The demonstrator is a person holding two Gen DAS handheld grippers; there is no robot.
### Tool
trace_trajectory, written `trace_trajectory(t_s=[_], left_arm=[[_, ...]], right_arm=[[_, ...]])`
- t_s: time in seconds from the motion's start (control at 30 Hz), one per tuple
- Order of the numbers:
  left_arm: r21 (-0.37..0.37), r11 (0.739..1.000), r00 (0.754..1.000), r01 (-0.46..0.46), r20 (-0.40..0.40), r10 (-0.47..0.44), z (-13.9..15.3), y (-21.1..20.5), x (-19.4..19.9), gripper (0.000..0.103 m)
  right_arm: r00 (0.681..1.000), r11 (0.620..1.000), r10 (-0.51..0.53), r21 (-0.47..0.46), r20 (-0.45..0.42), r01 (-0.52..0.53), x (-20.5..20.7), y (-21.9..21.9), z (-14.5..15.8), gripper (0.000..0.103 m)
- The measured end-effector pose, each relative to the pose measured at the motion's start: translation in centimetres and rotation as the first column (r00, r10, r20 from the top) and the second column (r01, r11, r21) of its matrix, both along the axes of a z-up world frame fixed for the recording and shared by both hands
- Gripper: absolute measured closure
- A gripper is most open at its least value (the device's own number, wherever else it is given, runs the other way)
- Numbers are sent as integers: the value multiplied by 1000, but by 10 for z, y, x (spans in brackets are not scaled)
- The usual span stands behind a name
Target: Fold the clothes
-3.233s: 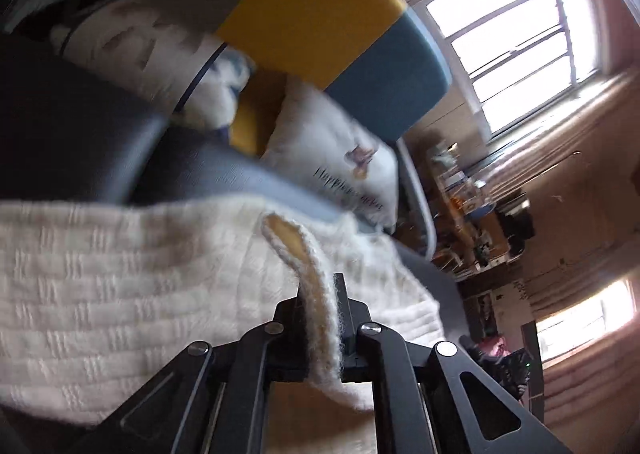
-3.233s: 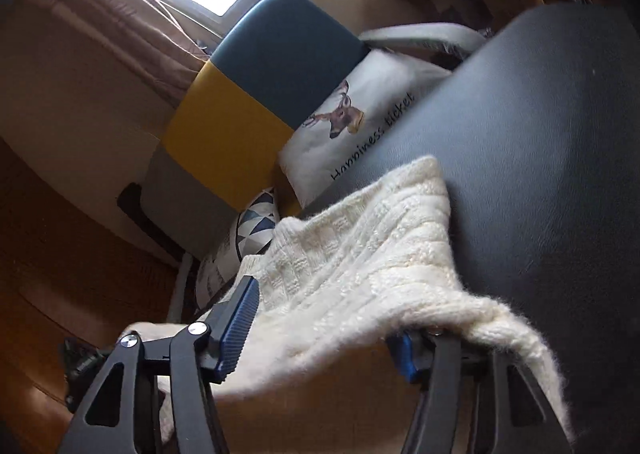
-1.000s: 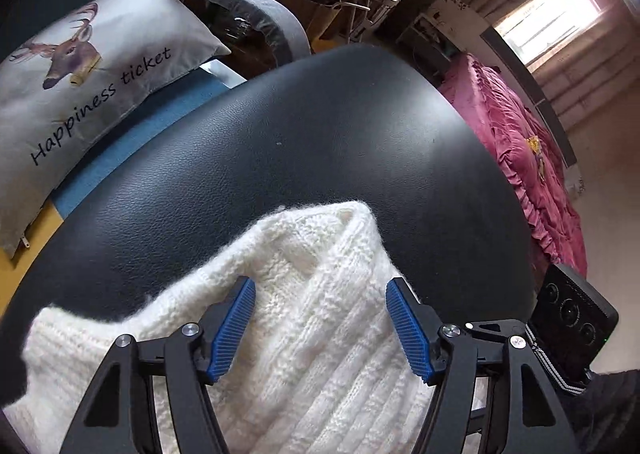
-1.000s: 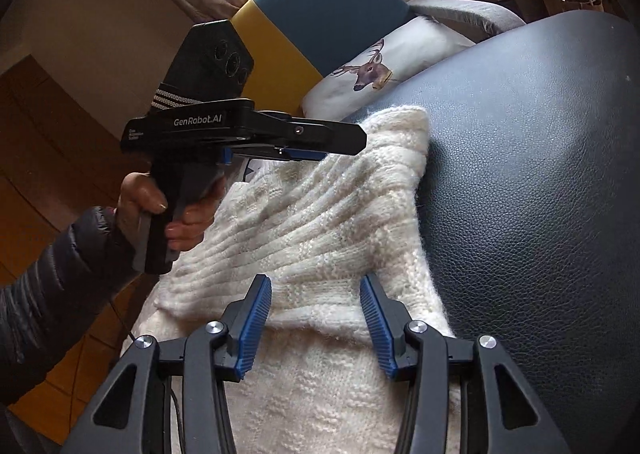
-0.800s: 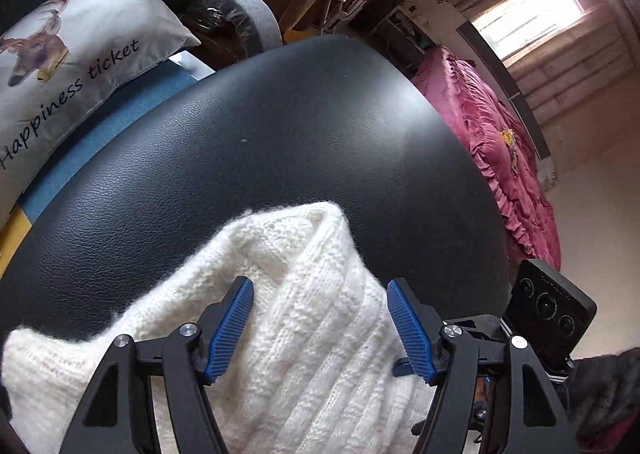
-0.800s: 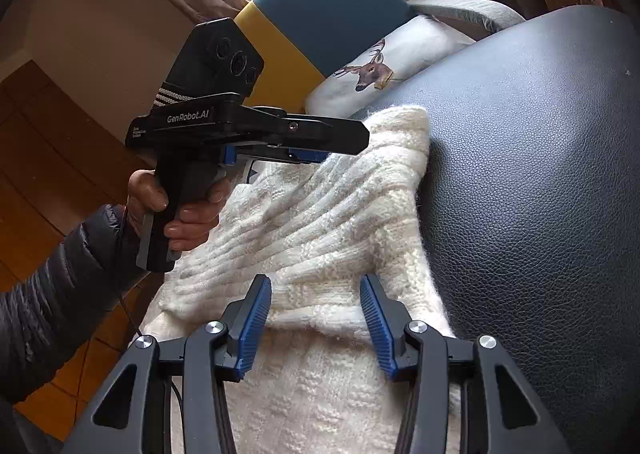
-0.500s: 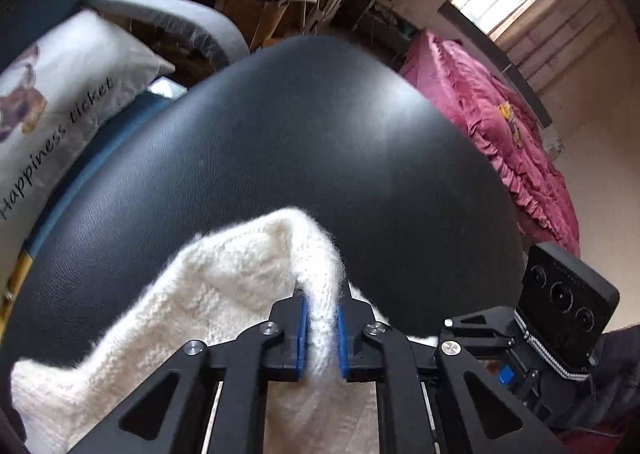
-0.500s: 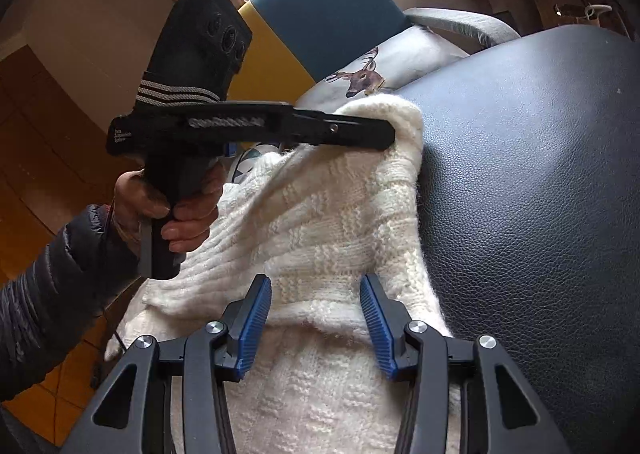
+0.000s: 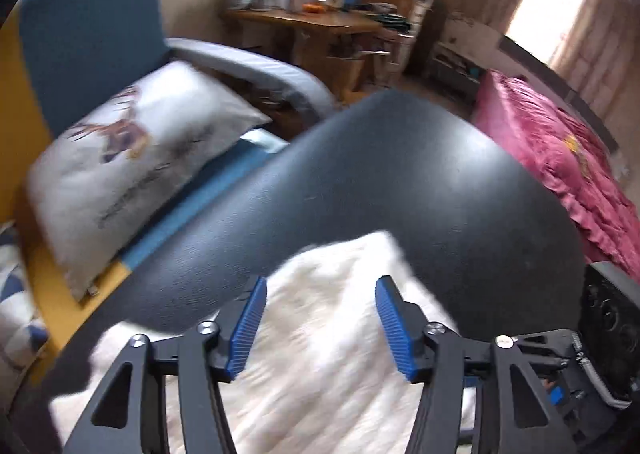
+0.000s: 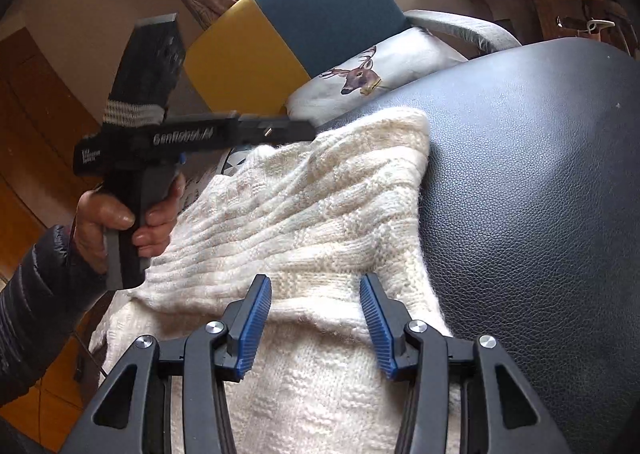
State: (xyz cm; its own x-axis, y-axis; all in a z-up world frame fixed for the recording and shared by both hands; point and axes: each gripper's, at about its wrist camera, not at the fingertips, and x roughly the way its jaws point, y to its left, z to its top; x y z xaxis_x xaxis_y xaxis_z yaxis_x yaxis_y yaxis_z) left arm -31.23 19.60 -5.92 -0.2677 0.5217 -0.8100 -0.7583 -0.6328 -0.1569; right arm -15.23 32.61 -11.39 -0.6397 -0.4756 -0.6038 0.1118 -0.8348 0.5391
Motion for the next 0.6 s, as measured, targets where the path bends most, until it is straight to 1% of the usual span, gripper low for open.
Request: trace_trajectory(t_s=[0.03,0.13,0.17,0.23,0.27,0.3,0.33,0.37,0.4,0.43,0.47,0.5,0.6], left_arm=[[-20,1000,1000,-23,11,24,-3,-11,-2,45],[-56,998,993,-7,114,14,-14,-37,-2,45],[-81,997,992,7,124,4,-18,-40,1,45],[-153,987,994,46,102,-30,-26,-41,12,46],[-189,980,997,57,59,-47,-29,-40,20,50],[-198,978,998,58,22,-54,-28,-38,26,56],[-185,981,998,55,22,-52,-27,-37,30,83],[-176,984,1000,17,-13,-20,-23,-36,37,94],[-162,987,996,-5,-87,-9,-16,-37,46,94],[-146,989,987,-25,-163,1,-10,-38,55,94],[-167,985,983,-44,-184,13,-16,-39,57,94],[-190,980,979,-63,-201,24,-23,-39,59,93],[-140,984,986,-110,-144,89,-33,-49,52,92]], right_arm=[[1000,1000,-1,-1,0,1,0,0,0,55],[1000,1000,-2,1,0,2,-1,0,-1,55],[1000,1000,-3,3,1,3,-2,-1,-1,55],[1000,1000,-3,9,1,3,-3,-1,0,55],[1000,1000,-3,10,1,3,-4,-1,0,55],[1000,1000,-3,11,1,3,-4,-1,1,55],[1000,1000,-4,15,0,4,-4,-2,2,55],[1000,1000,-4,20,-1,4,-3,-3,2,55],[1000,1000,-5,27,-3,5,-1,-3,3,55],[1000,999,-5,33,-3,5,1,-4,3,55],[1000,999,-4,39,-2,5,1,-5,4,55],[1000,999,-4,45,-2,4,1,-5,4,55],[1000,999,-4,44,0,4,2,-4,4,55]])
